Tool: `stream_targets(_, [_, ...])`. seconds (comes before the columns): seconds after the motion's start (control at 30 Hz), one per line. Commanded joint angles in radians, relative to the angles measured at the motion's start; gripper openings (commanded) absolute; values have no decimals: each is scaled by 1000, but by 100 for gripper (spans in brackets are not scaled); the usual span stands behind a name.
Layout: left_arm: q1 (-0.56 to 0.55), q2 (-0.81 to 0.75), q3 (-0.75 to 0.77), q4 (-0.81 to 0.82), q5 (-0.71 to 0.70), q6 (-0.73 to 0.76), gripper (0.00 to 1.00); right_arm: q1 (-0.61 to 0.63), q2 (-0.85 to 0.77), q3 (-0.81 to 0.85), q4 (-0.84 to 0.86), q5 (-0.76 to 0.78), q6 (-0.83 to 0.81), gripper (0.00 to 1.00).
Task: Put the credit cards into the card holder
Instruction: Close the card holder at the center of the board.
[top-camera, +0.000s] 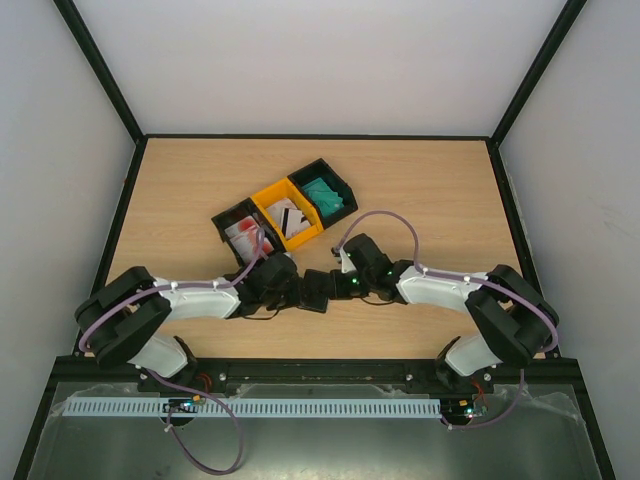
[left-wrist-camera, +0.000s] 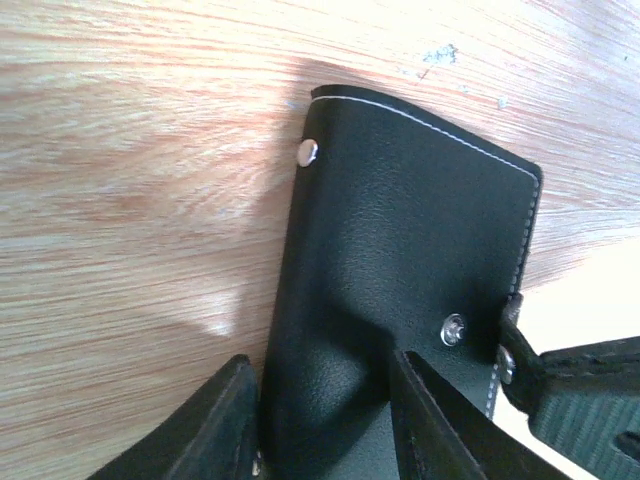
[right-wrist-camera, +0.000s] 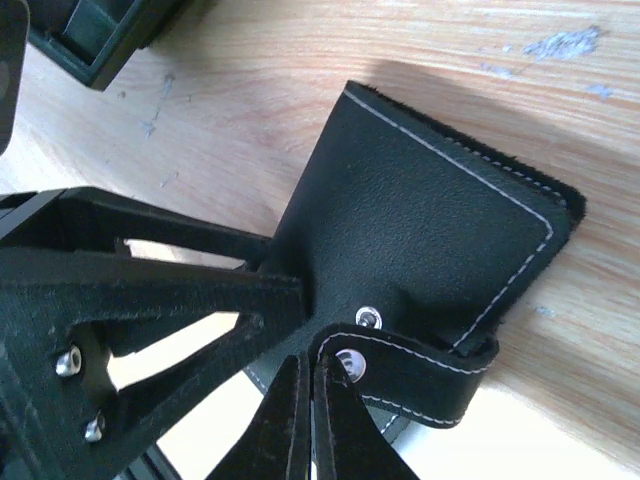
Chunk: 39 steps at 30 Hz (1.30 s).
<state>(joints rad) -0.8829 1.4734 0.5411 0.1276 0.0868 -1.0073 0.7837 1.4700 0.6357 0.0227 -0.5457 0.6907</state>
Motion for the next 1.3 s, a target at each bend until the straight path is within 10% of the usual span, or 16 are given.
stream_targets(0.0, [-13, 31, -39, -27, -64, -48, 37, -16, 0, -21, 52, -117, -50, 2])
stream_targets(1.27, [-50, 52, -90, 40, -76, -96, 37, -60, 81, 44, 29, -87, -96, 2])
